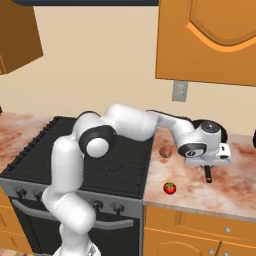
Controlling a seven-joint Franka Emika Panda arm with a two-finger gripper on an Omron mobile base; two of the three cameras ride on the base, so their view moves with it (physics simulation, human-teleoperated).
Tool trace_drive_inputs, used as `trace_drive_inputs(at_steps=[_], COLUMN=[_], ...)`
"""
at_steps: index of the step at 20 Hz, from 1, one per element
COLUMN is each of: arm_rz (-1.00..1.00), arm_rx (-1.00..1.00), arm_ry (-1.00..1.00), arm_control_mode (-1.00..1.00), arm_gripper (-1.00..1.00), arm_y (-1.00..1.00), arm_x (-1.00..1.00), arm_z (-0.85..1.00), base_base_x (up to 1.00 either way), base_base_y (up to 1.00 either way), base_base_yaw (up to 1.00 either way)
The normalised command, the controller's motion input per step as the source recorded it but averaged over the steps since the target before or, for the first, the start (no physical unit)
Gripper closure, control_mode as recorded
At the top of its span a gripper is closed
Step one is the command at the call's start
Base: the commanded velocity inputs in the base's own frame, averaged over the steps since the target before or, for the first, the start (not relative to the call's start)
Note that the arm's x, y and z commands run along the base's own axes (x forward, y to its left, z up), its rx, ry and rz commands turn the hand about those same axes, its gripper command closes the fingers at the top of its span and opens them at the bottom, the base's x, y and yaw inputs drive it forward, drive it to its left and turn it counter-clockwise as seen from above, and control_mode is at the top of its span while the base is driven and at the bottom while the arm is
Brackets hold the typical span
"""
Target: Place the pan on the front left burner on the stove. Then place the tomato and the onion in the pan and turn on the front left burner.
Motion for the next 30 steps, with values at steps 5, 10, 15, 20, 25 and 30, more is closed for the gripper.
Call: trace_drive_inputs(at_steps=[5,10,15,20,25,30], arm_rz=[0.00,0.01,0.04,0.06,0.07,0.08], arm_rx=[0.00,0.00,0.00,0.00,0.00,0.00], arm_ry=[0.00,0.05,0.05,0.01,0.00,0.02], arm_control_mode=[-1.00,-1.00,-1.00,-1.00,-1.00,-1.00], arm_gripper=[1.00,1.00,1.00,1.00,1.00,1.00], arm_y=[0.39,0.39,0.50,0.53,0.49,0.52], arm_x=[-0.09,-0.20,-0.28,-0.28,-0.24,-0.11], arm_z=[0.56,0.28,0.06,0.03,0.03,0.06], base_base_x=[0.00,0.00,0.00,0.00,0.00,0.00], base_base_y=[0.00,0.00,0.00,0.00,0.00,0.00], base_base_yaw=[0.00,0.00,0.00,0.00,0.00,0.00])
